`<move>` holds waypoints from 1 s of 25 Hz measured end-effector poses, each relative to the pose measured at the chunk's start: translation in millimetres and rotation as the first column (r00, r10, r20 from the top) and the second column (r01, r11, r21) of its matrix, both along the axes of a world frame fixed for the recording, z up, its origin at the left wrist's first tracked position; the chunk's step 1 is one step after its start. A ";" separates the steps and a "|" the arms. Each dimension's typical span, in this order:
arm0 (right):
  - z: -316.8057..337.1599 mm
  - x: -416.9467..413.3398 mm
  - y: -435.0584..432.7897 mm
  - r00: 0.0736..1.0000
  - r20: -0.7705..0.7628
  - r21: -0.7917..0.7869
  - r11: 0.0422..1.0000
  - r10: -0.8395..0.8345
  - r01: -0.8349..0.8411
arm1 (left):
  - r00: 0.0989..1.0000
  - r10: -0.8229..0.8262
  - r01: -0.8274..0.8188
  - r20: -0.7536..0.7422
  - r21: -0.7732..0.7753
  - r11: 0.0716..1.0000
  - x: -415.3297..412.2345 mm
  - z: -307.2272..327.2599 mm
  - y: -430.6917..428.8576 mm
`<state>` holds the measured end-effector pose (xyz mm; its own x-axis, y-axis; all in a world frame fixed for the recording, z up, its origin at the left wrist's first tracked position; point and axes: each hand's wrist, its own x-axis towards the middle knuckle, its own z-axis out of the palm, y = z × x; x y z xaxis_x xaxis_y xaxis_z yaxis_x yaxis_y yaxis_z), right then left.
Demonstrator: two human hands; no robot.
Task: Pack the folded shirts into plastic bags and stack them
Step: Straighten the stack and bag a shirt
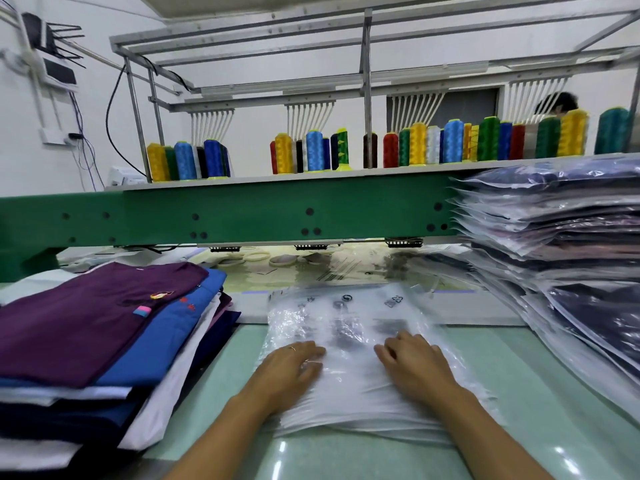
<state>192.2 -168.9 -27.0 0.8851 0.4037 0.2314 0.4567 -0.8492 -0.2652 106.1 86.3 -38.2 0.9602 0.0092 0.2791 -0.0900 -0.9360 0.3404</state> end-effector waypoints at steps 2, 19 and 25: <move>-0.9 -0.9 3.3 0.997 0.043 -0.099 0.993 -0.059 0.063 | 1.000 -0.010 0.011 -0.010 0.032 0.999 -2.7 3.2 -6.0; 112.6 -61.6 198.7 0.937 -0.129 0.562 0.803 0.324 -0.200 | 0.705 0.688 -0.597 -0.174 0.378 0.707 -90.3 176.7 127.2; 130.4 -123.0 305.2 0.578 -0.381 0.856 0.512 0.722 -0.076 | 0.717 0.697 -0.633 -0.030 0.393 0.667 -127.3 182.3 183.9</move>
